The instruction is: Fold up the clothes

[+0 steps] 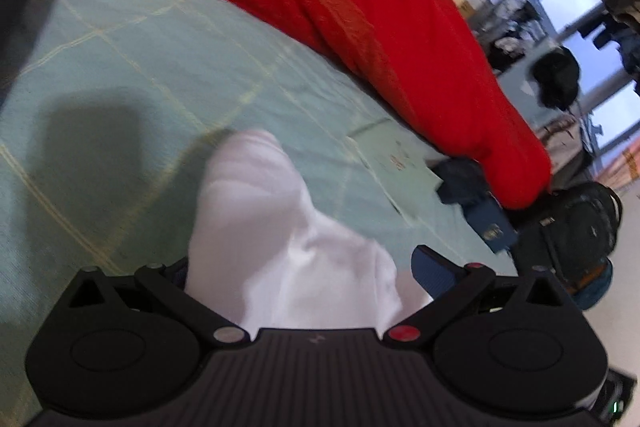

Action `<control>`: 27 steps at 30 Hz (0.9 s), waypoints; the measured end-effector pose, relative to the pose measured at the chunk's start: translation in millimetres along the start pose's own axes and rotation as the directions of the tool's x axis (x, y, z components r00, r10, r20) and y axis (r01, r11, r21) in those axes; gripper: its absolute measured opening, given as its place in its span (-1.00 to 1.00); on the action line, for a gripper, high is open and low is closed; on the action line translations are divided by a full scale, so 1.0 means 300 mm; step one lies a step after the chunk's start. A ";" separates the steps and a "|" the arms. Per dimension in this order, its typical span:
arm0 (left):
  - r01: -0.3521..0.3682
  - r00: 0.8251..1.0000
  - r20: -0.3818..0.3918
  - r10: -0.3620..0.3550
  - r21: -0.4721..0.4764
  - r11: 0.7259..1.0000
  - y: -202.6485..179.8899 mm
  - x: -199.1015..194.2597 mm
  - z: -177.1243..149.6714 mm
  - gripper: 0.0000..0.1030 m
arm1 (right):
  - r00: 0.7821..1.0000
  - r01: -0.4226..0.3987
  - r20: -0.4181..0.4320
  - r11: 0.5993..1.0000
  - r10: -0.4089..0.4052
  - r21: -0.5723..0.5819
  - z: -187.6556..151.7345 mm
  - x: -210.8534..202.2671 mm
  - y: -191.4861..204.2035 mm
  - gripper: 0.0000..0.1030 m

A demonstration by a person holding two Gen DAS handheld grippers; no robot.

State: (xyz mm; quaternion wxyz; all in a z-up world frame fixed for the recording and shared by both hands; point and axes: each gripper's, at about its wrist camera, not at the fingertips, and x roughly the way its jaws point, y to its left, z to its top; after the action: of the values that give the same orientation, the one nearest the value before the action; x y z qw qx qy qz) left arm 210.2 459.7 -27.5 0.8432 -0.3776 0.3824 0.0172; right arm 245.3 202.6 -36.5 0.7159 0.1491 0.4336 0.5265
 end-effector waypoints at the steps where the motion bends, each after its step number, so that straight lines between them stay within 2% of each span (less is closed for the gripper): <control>1: -0.014 1.000 0.001 0.014 -0.012 1.000 0.017 0.009 -0.004 0.96 | 1.000 0.000 -0.014 1.000 0.000 -0.005 -0.013 0.010 -0.002 1.00; 4: -0.073 0.997 0.007 0.072 0.011 0.997 0.045 0.027 -0.023 0.96 | 0.999 0.007 -0.036 1.000 -0.007 -0.002 -0.046 0.026 -0.031 1.00; 8: -0.182 0.980 0.098 0.173 0.091 0.979 0.043 -0.029 -0.038 0.96 | 0.999 0.019 -0.030 0.997 -0.017 0.075 -0.072 -0.002 -0.114 1.00; 10: -0.213 0.971 0.138 0.194 0.143 0.967 0.025 -0.074 -0.064 0.97 | 0.999 0.032 -0.019 0.991 -0.029 0.133 -0.083 -0.024 -0.170 1.00; 12: -0.198 0.974 0.148 0.172 0.187 0.962 0.019 -0.108 -0.110 0.97 | 1.000 0.001 0.003 0.975 -0.002 0.222 -0.092 -0.033 -0.236 1.00; 13: -0.164 0.980 0.143 0.136 0.209 0.964 0.018 -0.121 -0.143 0.97 | 1.000 -0.025 0.019 0.964 0.021 0.264 -0.096 -0.033 -0.264 1.00; 15: -0.097 0.991 0.110 0.073 0.234 0.967 0.025 -0.127 -0.213 0.97 | 0.998 -0.050 0.055 0.954 0.035 0.296 -0.088 -0.025 -0.288 1.00; 17: -0.072 0.994 0.098 0.049 0.247 0.966 0.044 -0.127 -0.263 0.97 | 0.996 -0.058 0.082 0.948 0.034 0.311 -0.070 -0.013 -0.306 1.00; 20: -0.079 0.993 0.105 0.053 0.263 0.962 0.059 -0.120 -0.309 0.97 | 0.992 -0.080 0.120 0.939 0.042 0.334 -0.026 -0.002 -0.327 1.00; 24: -0.104 0.993 0.088 0.081 0.302 0.948 0.055 -0.113 -0.332 0.97 | 0.973 -0.131 0.221 0.957 0.073 0.261 0.074 -0.044 -0.303 1.00; 26: -0.114 0.992 0.096 0.087 0.319 0.941 0.047 -0.126 -0.342 0.97 | 0.971 -0.122 0.228 0.963 0.066 0.239 0.097 -0.067 -0.301 1.00; 27: -0.118 0.991 0.101 0.090 0.327 0.938 0.044 -0.134 -0.347 0.97 | 0.976 -0.068 0.215 0.974 0.021 0.218 0.099 -0.081 -0.298 1.00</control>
State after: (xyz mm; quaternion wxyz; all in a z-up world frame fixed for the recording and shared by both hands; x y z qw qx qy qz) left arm 111.9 411.9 -53.4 0.9080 -0.2084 0.3631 0.0132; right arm 322.6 152.5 -67.8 0.7245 0.2937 0.4082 0.4714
